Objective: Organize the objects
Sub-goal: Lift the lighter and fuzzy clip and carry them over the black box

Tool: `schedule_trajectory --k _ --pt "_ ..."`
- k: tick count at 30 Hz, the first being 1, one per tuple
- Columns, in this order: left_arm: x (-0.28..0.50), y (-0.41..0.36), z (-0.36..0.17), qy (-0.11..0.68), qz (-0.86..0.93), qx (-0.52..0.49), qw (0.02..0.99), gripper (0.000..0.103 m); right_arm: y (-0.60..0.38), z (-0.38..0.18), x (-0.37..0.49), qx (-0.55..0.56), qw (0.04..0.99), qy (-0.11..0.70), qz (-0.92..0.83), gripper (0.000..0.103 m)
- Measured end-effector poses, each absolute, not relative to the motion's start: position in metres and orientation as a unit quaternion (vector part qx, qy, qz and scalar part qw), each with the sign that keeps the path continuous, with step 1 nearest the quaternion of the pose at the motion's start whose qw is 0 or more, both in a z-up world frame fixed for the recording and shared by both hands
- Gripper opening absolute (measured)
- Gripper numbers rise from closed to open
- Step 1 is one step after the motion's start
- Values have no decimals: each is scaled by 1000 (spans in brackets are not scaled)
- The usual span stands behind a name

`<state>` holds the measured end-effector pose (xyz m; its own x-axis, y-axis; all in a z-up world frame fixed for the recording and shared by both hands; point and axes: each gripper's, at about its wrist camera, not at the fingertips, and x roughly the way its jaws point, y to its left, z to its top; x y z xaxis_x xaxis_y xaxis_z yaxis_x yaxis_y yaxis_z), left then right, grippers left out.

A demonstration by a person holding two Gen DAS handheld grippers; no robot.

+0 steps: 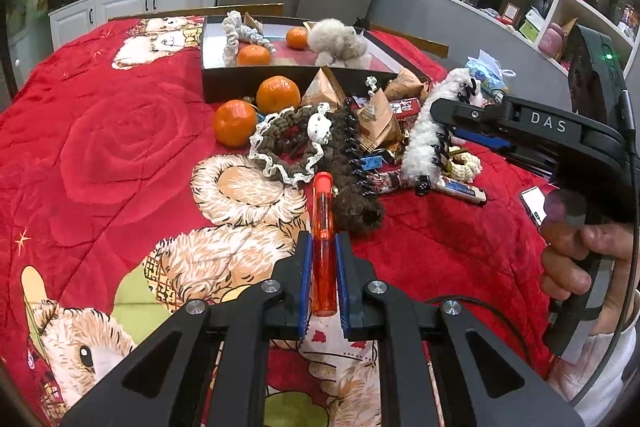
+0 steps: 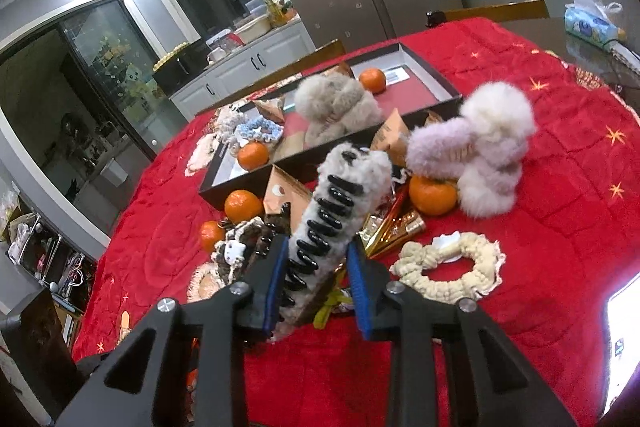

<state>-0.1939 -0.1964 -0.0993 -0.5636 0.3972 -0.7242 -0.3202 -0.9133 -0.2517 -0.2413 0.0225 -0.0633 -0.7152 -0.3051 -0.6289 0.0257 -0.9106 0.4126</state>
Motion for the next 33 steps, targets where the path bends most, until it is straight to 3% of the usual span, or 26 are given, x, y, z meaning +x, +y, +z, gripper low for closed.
schedule_trajectory --k 14,33 --pt "-184 -202 -68 -38 900 -386 196 10 14 -35 -228 343 100 -179 -917 29" --pt "-221 -198 40 -18 941 -274 199 10 25 47 -226 258 91 -150 -950 29"
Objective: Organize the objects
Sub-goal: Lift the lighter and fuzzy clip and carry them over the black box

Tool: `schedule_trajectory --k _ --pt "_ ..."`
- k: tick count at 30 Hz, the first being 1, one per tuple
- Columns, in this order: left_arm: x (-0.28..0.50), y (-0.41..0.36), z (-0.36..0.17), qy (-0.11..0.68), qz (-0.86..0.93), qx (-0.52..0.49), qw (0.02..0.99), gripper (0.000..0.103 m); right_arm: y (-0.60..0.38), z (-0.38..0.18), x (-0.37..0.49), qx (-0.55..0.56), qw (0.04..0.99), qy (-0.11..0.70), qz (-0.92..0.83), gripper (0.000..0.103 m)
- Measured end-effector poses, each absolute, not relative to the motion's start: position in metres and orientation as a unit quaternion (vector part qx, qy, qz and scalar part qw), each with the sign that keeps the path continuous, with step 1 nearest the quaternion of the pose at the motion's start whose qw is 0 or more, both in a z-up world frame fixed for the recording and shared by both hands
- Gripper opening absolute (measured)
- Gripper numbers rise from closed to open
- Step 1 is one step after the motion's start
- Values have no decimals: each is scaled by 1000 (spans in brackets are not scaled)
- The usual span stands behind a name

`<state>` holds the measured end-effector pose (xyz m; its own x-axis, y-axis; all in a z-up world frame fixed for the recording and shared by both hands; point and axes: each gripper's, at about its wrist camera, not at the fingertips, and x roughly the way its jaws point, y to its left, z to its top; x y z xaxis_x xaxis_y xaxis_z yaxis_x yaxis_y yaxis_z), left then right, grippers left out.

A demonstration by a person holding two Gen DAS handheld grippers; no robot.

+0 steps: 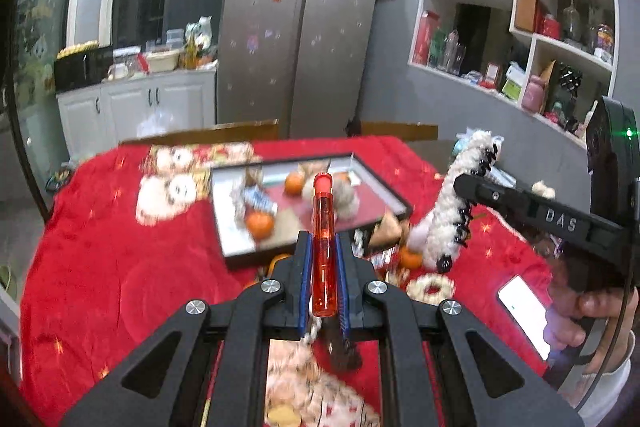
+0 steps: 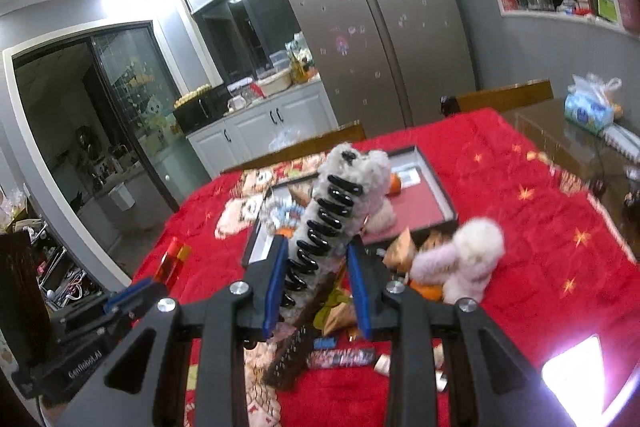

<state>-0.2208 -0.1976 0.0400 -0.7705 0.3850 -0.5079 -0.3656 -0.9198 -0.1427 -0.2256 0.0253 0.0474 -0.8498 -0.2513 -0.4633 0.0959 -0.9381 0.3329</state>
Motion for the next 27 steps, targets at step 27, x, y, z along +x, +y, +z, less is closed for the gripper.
schedule_trajectory --k 27 --pt "-390 -146 54 -17 942 -267 201 10 27 71 -351 245 71 -83 -963 29"
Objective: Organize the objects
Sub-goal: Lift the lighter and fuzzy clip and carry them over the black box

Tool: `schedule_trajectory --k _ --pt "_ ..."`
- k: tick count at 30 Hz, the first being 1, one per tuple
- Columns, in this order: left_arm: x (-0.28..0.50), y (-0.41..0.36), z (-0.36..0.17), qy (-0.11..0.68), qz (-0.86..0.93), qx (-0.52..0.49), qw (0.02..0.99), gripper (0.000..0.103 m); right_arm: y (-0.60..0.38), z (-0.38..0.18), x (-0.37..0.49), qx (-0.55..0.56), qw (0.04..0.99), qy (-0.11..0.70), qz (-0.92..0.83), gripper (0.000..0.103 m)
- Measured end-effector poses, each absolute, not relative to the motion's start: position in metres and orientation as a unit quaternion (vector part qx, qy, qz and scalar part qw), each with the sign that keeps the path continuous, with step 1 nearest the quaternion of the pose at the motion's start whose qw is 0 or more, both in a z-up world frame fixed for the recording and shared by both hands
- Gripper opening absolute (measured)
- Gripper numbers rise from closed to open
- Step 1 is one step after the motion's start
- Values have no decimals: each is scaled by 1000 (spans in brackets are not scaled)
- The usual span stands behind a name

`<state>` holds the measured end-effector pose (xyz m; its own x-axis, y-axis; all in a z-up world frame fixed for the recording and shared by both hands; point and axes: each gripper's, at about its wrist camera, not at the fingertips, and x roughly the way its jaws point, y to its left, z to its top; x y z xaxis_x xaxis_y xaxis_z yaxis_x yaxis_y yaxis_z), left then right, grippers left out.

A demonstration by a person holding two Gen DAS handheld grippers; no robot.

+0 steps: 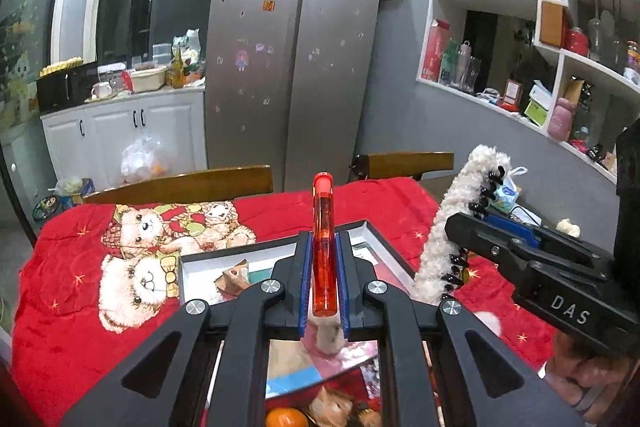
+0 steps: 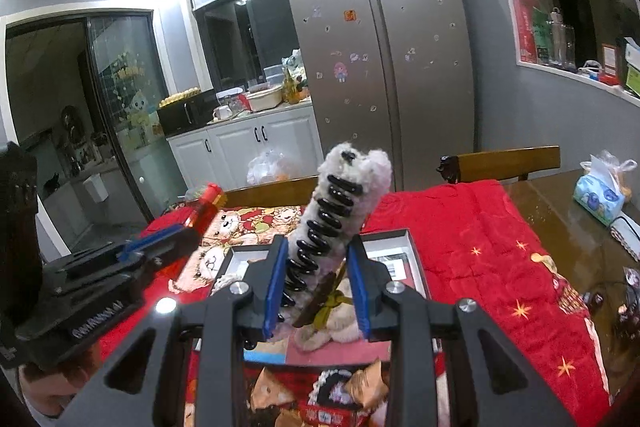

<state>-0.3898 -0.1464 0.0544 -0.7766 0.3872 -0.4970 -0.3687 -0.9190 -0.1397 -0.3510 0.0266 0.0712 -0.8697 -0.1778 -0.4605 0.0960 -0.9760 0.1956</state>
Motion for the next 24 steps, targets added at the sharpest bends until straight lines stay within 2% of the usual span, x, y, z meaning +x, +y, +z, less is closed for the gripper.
schedule_trajectory --k 12,24 --pt "-440 -171 -13 -47 921 -346 171 10 -13 32 -423 280 92 -73 -953 29" --pt "-458 -183 -44 -61 909 -382 158 10 -32 -20 -448 345 114 -43 -930 29"
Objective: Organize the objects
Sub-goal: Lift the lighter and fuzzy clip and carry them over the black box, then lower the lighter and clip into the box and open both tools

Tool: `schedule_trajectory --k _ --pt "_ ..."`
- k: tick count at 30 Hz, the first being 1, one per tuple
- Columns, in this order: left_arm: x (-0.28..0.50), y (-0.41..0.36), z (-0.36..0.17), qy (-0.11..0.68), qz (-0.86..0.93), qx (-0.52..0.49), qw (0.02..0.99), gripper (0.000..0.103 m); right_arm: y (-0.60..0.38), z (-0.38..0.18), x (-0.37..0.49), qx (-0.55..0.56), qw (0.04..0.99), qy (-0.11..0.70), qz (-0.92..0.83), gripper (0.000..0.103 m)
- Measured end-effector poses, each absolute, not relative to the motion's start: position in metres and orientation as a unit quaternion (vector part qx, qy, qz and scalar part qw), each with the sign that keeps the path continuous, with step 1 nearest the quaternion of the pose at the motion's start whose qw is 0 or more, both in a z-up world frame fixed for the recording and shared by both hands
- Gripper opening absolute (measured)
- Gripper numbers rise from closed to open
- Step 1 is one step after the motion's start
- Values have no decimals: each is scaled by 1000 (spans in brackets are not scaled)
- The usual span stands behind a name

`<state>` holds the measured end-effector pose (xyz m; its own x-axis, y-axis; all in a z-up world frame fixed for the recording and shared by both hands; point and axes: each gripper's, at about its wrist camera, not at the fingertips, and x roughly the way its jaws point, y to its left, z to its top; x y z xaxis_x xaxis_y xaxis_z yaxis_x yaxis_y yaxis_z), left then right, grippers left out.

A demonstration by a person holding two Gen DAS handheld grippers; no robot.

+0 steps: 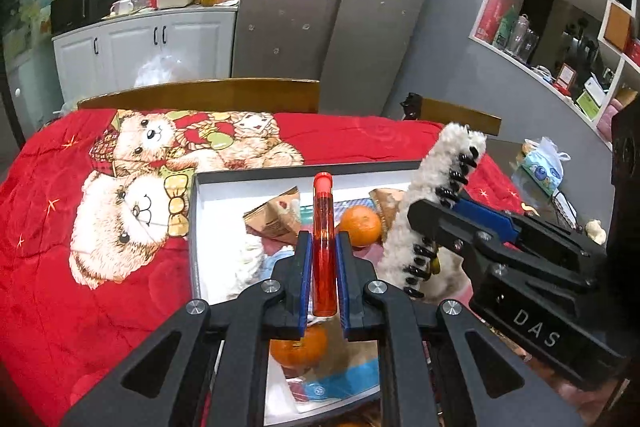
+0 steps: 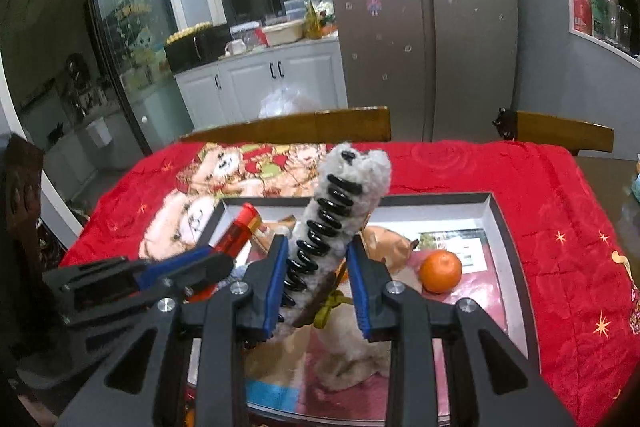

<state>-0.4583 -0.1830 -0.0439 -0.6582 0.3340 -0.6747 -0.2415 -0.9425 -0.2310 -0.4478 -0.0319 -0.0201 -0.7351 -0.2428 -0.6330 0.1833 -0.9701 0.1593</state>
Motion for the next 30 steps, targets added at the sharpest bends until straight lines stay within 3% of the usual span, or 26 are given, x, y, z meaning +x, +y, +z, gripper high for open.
schedule_trajectory --k 30 --pt "-472 -172 -82 -69 881 -432 181 10 -33 -55 -462 427 146 -19 -892 29"
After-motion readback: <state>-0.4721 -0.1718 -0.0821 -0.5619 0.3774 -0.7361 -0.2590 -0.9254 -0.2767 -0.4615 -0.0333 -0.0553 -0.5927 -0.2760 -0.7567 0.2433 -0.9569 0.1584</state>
